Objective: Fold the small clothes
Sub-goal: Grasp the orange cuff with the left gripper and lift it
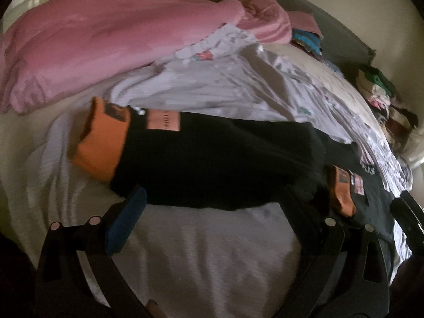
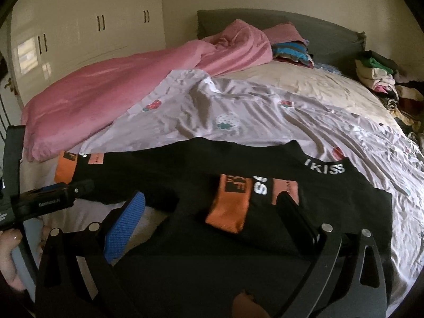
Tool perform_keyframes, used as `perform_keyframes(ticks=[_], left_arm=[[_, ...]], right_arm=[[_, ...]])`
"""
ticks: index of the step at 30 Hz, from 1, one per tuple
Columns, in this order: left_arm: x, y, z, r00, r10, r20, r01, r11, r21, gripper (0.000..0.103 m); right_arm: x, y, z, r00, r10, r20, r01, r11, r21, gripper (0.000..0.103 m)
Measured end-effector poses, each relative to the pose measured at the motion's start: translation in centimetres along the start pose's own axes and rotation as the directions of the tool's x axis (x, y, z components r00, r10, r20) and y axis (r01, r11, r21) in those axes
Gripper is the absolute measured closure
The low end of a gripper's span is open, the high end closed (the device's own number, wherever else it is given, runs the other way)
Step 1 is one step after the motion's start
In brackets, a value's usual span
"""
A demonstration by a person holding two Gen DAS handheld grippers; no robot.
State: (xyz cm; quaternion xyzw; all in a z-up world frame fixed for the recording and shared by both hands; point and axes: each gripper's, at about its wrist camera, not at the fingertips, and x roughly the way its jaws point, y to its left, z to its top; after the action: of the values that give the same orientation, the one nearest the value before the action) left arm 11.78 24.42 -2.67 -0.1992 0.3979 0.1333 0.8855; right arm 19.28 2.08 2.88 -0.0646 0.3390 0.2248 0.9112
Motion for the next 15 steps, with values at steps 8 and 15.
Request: perform_keyframes(ticks=[8, 15], left_arm=[[0.2, 3.8, 0.5, 0.999, 0.049, 0.014, -0.048, 0.995, -0.083, 0.009], [0.5, 7.8, 0.8, 0.994, 0.107, 0.022, -0.102, 0.980, -0.172, 0.009]], right_arm=[[1.3, 2.3, 0.1, 0.999, 0.043, -0.016, -0.044, 0.998, -0.045, 0.004], [1.8, 4.5, -0.2, 0.997, 0.072, -0.023, -0.074, 0.993, -0.092, 0.004]])
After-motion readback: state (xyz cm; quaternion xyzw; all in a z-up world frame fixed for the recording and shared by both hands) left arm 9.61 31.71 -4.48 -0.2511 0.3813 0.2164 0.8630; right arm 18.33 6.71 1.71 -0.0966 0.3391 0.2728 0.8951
